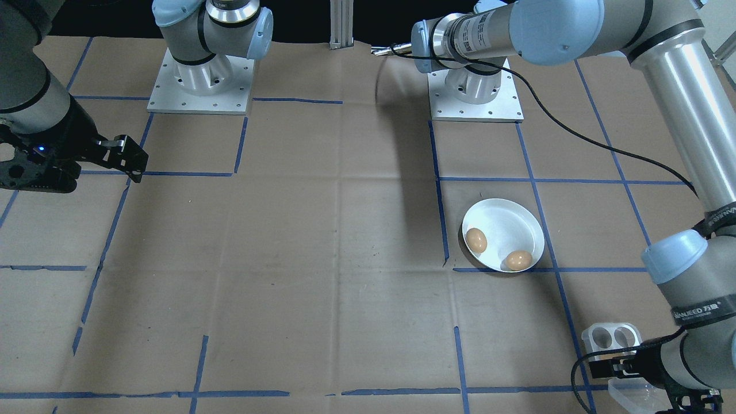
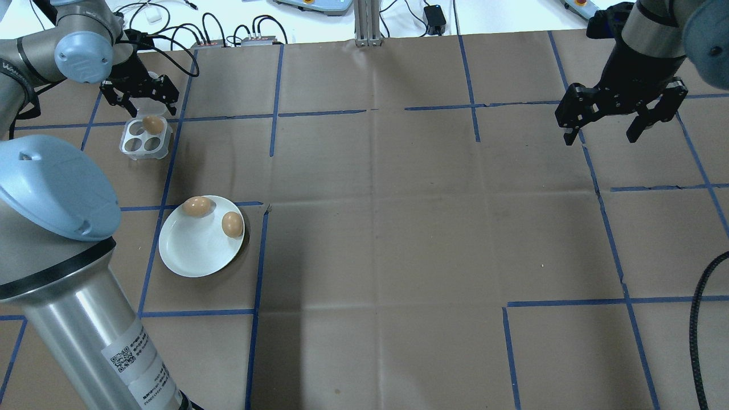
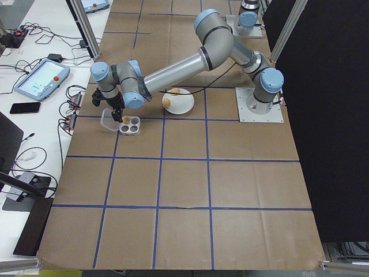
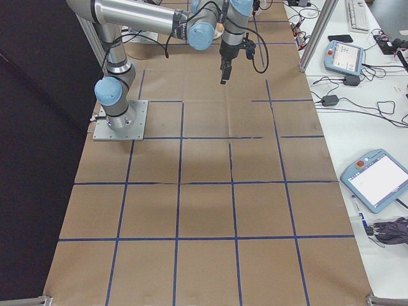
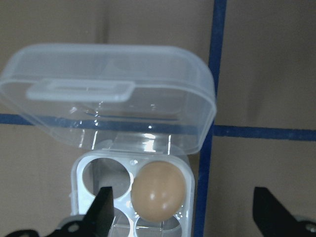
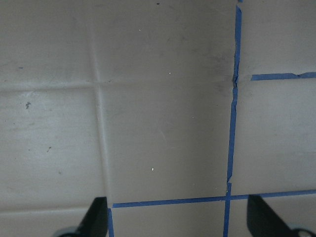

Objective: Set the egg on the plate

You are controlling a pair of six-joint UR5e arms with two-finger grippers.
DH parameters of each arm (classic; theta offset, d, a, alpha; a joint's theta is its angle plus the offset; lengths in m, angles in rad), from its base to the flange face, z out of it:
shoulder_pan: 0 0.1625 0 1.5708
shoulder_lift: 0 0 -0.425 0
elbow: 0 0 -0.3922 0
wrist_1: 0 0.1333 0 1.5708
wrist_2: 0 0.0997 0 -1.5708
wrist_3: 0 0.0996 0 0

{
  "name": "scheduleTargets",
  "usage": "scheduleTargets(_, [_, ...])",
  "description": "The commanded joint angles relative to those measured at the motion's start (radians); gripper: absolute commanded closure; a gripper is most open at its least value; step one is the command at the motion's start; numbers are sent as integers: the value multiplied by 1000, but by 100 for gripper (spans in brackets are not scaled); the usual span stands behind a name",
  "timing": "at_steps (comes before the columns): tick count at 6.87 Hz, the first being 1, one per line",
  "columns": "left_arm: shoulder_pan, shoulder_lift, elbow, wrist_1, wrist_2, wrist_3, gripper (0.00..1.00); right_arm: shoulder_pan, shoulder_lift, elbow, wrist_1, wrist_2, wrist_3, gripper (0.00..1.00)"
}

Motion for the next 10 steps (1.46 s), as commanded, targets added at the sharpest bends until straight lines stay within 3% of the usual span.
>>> scheduleTargets(1, [16, -5, 0, 0, -3, 13, 0, 0, 0, 0, -1, 0, 0, 0])
scheduleTargets(3, [18, -4, -9, -14, -29, 11, 1, 0, 0, 0, 1, 0, 0, 0])
scheduleTargets(5, [19, -5, -9, -15, -32, 11, 9, 0, 0, 0, -1, 0, 0, 0])
scheduleTargets(10, [19, -4, -9, -23, -31, 10, 44, 0, 0, 0, -1, 0, 0, 0])
